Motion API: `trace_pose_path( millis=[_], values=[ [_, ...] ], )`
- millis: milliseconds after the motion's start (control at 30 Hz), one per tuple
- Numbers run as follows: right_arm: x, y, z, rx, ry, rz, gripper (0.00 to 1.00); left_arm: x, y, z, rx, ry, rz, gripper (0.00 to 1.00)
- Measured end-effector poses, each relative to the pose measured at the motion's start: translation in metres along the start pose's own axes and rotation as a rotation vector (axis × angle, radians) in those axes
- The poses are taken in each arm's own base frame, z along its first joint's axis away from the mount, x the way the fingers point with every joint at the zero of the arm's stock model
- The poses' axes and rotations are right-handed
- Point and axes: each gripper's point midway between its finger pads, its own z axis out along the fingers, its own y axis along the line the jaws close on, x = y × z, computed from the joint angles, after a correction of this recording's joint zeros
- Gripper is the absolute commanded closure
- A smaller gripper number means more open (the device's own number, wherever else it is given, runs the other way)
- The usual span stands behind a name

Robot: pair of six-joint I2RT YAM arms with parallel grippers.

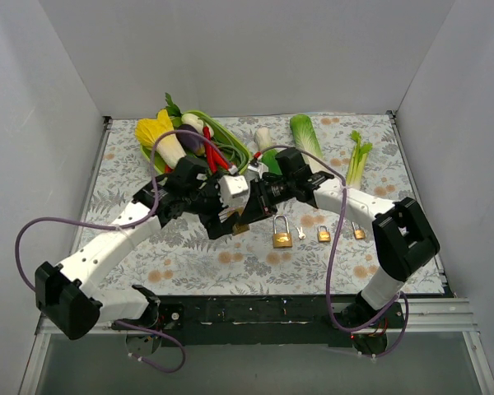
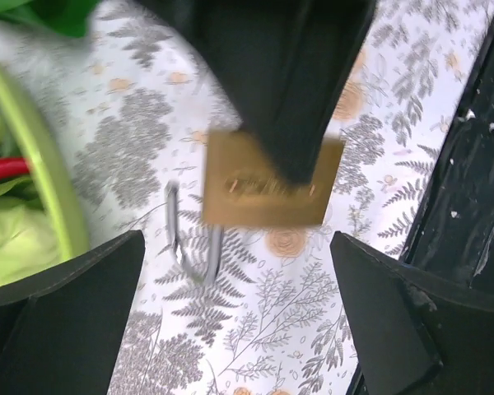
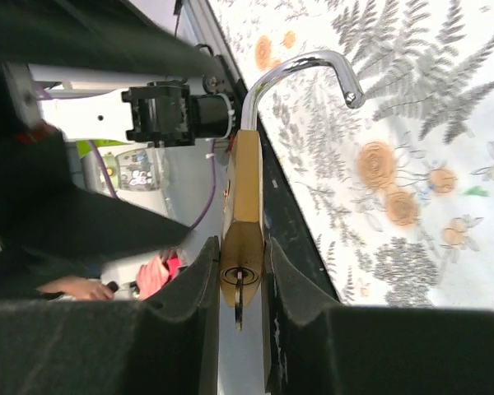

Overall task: Lock with the key
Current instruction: Pick up the lock from the center of the board.

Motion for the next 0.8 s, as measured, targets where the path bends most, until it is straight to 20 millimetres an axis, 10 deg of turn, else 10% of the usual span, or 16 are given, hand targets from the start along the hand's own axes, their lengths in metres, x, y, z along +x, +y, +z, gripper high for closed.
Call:
trace_pose_path(
  millis=[267, 633, 800],
  values=[
    [-0.022, -0.008, -0.04, 0.025, -0.097, -0.088, 0.99, 0.001, 0.042, -0.055, -0.126, -0.146, -0.138, 0.02],
    [-0.027, 0.056, -0.051, -0.101, -0.091, -0.278, 0.99, 0.009, 0.033, -0.04, -0.073, -0.199, -0.093, 0.08],
    [-0.024, 0.065, -0.053, -0.129, -0.078, -0.298, 0.99, 0.001, 0.023, -0.037, 0.004, -0.243, -0.047, 0.29]
  ],
)
